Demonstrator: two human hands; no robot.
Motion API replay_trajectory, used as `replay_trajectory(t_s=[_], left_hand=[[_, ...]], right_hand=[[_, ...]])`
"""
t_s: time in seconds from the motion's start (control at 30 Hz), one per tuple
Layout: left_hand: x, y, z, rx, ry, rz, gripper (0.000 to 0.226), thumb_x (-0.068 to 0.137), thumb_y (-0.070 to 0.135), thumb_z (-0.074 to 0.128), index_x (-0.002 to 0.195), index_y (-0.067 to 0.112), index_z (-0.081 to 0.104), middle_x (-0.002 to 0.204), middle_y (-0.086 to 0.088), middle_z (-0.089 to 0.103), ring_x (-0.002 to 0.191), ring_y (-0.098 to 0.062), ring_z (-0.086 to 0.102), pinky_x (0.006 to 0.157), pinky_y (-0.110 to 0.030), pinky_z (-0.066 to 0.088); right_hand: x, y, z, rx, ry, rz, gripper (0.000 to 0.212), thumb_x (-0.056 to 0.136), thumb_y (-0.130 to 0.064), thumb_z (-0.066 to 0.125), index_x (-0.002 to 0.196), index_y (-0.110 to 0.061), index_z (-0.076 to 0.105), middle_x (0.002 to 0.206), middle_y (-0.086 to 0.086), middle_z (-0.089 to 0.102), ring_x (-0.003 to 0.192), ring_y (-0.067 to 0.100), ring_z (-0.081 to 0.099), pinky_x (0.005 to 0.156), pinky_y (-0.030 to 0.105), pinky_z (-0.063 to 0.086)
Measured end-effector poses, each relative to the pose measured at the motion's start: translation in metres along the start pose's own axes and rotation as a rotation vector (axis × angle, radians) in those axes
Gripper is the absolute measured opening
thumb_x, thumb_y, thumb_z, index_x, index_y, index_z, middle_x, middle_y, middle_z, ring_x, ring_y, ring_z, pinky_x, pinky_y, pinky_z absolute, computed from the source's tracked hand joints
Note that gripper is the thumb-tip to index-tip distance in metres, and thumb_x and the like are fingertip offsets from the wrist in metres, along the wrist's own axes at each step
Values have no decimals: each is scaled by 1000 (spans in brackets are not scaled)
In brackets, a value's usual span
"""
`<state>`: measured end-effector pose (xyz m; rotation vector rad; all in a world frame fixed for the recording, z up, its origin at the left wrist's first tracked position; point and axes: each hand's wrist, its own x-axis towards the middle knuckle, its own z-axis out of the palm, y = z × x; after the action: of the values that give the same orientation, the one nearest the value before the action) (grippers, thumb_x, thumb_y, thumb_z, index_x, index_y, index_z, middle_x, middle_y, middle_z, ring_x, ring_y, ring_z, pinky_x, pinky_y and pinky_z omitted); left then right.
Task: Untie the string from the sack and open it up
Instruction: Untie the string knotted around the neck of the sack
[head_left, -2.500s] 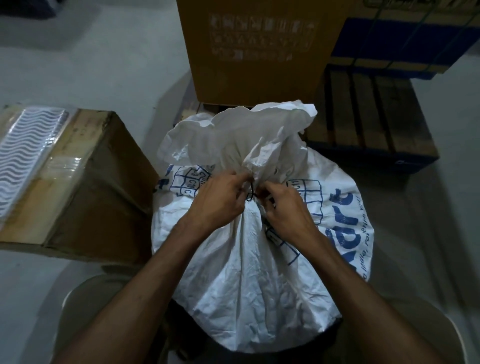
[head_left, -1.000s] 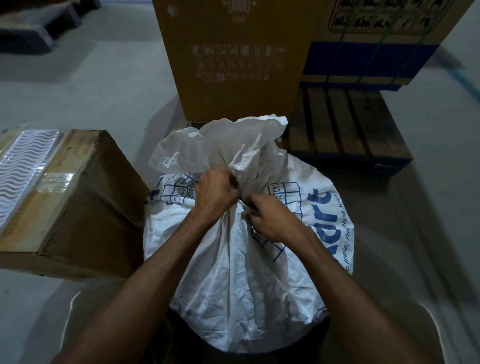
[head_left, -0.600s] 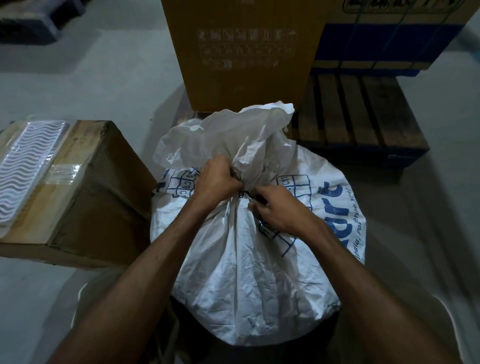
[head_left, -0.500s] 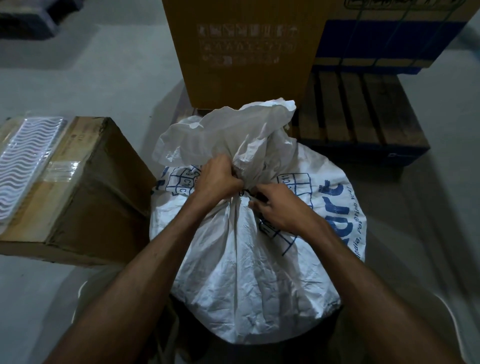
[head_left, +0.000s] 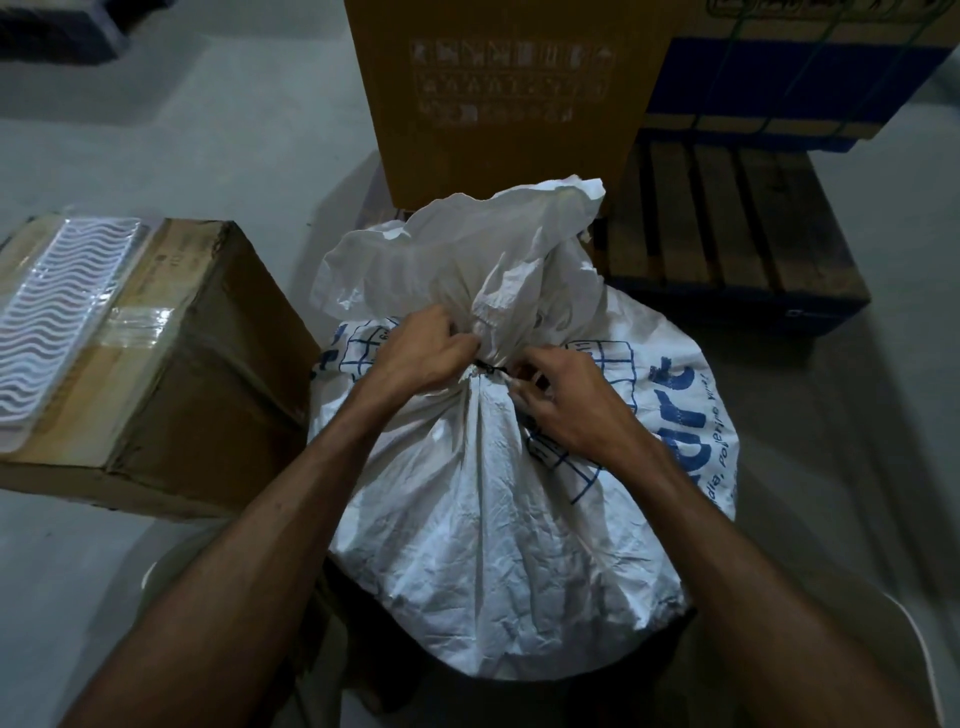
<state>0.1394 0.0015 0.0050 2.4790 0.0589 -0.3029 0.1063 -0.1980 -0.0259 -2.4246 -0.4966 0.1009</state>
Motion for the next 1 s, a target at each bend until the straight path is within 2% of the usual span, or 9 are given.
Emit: replay_trajectory(t_s=[0.07,0.17,0.23,0.33,0.5,0.63,0.77,0.87,1.0], left_hand=[[-2,-3,-2,-43,12,-14,36,89,28,58,67,0,66,59,-11,60,53,-22,54,54,-41,49],[-3,-5,-11,-124,72,-54,38,94,28,57,83,-6,70,72,-23,70,60,-31,63,66,-50,59],[-3,-7,-20,-183,127,-80,39,88,31,58,82,-6,71,78,-26,72,63,-34,67,69,-52,59],[-5,-10,-31,-282,152,-80,37,74,32,54,73,-1,69,73,-23,71,71,-41,70,67,-56,60],[-14,-15,-30,-400,108,-98,13,87,16,57,78,7,60,86,-16,73,79,-33,72,76,-56,61],[-18,-24,-27,-581,50,-93,19,92,2,57,77,12,52,93,-15,77,91,-30,75,80,-48,60],[-21,-28,-31,-677,-87,-23,12,92,7,70,88,9,59,94,-16,77,91,-31,76,82,-41,59],[-19,-33,-28,-438,-82,107,18,87,12,77,102,13,66,92,-7,76,88,-23,75,81,-37,62],[-14,-33,-10,-15,28,263,26,86,5,66,106,20,73,90,1,75,83,-17,70,78,-35,58]], right_hand=[[-1,-3,0,2,46,-27,17,93,-23,67,107,-15,69,100,1,69,86,17,63,76,43,55],[0,-7,2,-16,81,-51,20,95,-18,67,114,-15,70,108,1,68,91,17,62,80,42,55],[0,-9,6,-32,82,-53,23,97,-20,65,119,-18,70,111,-1,65,92,15,61,79,42,55],[1,-13,11,-63,81,-21,26,99,-28,63,123,-22,69,114,-4,63,94,17,62,76,40,55],[6,-23,18,-118,146,43,24,98,-31,63,118,-21,71,111,-2,63,95,21,64,74,41,56],[10,-29,26,-154,201,91,20,97,-38,64,107,-22,72,105,-3,63,88,20,63,69,40,55],[15,-30,29,-185,192,131,18,95,-36,65,101,-20,71,103,-2,64,88,22,64,69,40,54],[17,-30,29,-213,185,116,15,95,-32,62,100,-19,68,103,-1,64,88,25,64,67,38,52],[17,-32,28,-251,156,102,14,95,-30,62,98,-17,60,105,1,59,87,27,62,65,35,47]])
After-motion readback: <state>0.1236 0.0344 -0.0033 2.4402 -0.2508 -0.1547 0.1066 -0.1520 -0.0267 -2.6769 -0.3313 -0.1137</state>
